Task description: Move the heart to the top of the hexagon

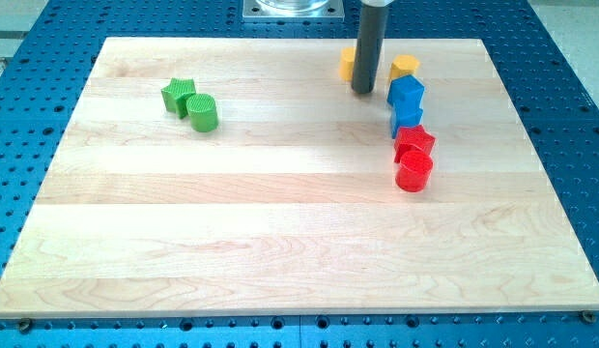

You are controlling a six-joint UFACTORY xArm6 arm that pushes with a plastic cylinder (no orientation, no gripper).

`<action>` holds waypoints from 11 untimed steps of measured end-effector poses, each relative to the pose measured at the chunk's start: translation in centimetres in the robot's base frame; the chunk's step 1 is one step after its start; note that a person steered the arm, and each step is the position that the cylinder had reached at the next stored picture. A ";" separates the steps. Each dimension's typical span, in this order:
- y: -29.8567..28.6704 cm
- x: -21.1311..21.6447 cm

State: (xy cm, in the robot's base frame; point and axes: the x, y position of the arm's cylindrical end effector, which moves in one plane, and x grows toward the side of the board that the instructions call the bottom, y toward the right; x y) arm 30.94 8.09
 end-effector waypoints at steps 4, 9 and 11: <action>-0.9 -10.4; 4.0 -10.3; 6.5 -10.3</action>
